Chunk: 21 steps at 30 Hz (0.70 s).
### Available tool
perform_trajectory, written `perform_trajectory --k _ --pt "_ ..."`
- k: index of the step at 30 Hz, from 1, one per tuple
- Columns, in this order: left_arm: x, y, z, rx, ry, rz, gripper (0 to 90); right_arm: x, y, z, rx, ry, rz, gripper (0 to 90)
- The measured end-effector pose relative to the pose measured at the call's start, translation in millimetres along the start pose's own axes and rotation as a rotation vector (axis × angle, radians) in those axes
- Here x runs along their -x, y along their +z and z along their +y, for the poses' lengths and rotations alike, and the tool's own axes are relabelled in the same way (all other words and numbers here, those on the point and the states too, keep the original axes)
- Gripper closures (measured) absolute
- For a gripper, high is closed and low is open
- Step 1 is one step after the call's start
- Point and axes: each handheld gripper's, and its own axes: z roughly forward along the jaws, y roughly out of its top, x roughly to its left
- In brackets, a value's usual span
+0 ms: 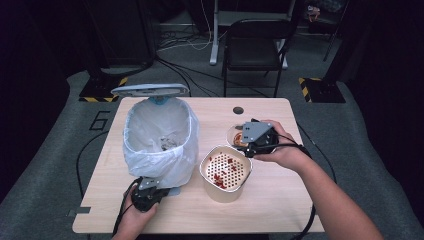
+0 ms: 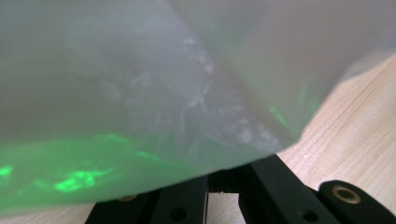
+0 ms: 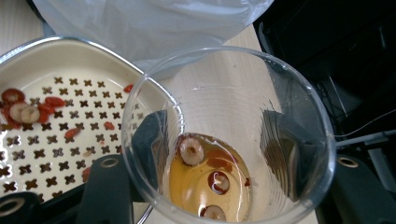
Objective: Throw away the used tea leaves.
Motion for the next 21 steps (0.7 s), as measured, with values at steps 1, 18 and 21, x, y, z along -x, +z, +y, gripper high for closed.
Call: perform_trajectory --k 1,18,21 --pt "0.0 0.0 0.0 0.000 0.000 0.000 90.0 -1.7 0.2 1.0 -0.010 -0.014 -0.001 41.8" --pt "-0.1 0.1 -0.1 0.001 0.000 -0.002 90.0 -21.0 14.4 12.8 -0.093 -0.233 0.000 41.8" --pt "-0.1 0.0 0.0 0.000 0.000 -0.001 90.0 -23.8 15.5 13.2 -0.098 -0.267 -0.001 41.8"
